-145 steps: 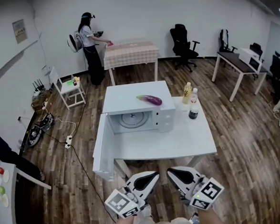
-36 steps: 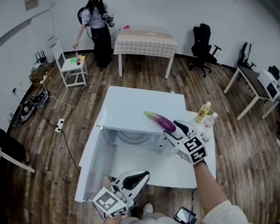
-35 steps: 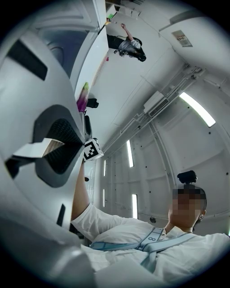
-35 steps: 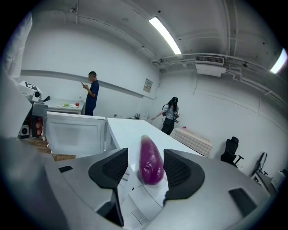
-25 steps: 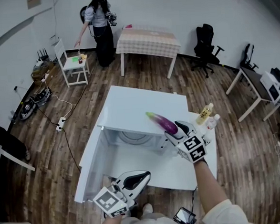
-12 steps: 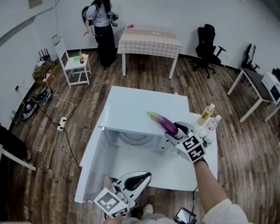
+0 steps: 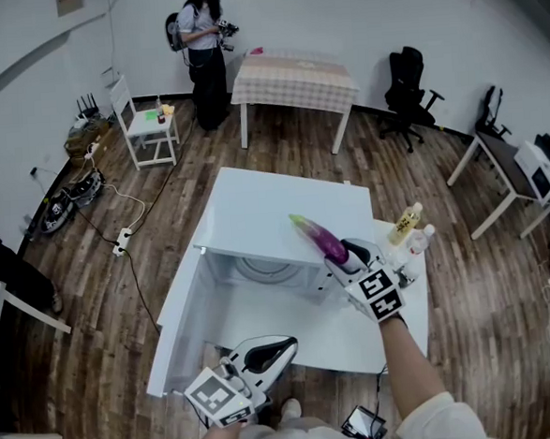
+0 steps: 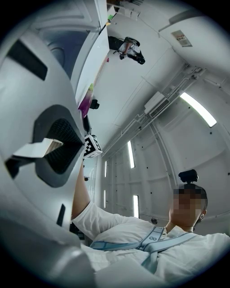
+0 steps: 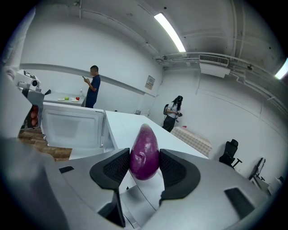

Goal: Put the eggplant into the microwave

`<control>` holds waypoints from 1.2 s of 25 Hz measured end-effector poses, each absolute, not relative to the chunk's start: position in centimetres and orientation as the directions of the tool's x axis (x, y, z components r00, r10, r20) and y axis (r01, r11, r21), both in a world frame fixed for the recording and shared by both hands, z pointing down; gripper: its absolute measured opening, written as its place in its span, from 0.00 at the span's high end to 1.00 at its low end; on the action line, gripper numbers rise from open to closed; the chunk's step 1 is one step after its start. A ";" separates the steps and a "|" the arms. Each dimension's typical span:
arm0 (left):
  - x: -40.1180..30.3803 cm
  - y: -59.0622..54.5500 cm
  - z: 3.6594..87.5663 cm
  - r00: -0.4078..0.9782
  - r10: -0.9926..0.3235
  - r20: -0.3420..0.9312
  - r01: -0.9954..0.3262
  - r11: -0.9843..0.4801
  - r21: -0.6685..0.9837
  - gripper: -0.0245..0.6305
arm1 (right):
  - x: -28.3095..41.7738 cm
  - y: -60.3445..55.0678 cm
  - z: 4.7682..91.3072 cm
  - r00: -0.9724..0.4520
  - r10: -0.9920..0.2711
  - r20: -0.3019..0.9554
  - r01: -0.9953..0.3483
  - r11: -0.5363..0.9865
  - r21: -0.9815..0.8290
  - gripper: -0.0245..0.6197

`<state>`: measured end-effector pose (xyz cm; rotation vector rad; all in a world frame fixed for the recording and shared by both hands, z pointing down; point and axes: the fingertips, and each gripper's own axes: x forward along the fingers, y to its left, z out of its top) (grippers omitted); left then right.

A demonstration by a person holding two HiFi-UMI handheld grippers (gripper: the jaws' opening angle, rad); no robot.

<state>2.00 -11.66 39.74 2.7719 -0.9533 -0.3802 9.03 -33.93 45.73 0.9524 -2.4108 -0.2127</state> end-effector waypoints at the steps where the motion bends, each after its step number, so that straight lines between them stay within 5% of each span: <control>1: 2.0 -11.7 39.8 0.761 -0.624 -0.179 -0.577 -0.776 0.255 0.96 | 8.9 -33.8 45.6 -0.613 -0.672 0.416 -0.589 0.739 0.328 0.61; 30: 0.6 -10.0 39.5 0.757 -0.629 -0.175 -0.584 -0.772 0.250 0.96 | 2.7 -26.5 45.3 -0.743 -0.560 0.366 -0.488 0.828 0.277 0.61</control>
